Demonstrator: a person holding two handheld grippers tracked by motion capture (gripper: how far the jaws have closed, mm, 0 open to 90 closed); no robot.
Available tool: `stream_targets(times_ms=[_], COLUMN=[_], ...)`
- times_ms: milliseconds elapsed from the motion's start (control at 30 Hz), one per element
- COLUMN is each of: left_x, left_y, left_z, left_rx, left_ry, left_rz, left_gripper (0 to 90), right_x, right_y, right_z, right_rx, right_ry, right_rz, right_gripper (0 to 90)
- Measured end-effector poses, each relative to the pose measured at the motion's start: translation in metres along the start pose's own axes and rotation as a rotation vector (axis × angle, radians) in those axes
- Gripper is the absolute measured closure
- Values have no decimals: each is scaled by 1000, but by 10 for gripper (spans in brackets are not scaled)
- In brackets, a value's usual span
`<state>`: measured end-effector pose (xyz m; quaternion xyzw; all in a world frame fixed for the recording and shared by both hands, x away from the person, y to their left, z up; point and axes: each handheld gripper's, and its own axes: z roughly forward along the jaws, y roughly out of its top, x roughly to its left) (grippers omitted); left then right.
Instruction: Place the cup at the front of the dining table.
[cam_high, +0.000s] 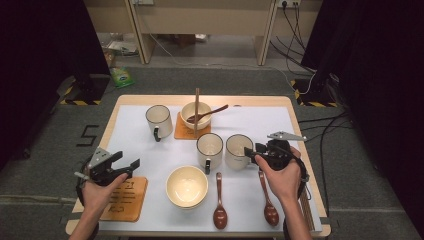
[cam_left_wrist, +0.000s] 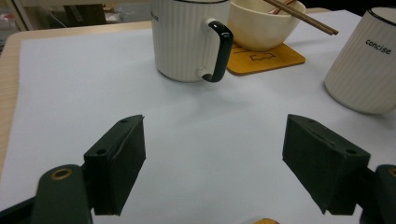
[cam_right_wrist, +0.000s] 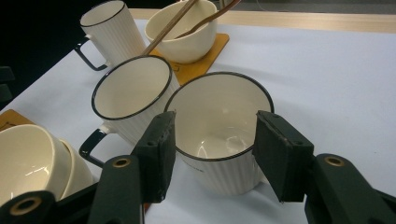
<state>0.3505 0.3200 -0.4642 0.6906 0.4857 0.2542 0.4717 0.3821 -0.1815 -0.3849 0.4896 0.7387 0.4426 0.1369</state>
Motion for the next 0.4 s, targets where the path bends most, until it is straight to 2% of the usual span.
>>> stream_targets(times_ms=[400], left_x=[1], left_y=[-2], left_z=[-6], left_rx=[-43], left_ry=[21], left_rz=[-4], left_gripper=[205], right_x=[-1], right_y=[-1], right_z=[1], right_rx=[1], right_ry=[7], right_rz=[7], right_gripper=[485])
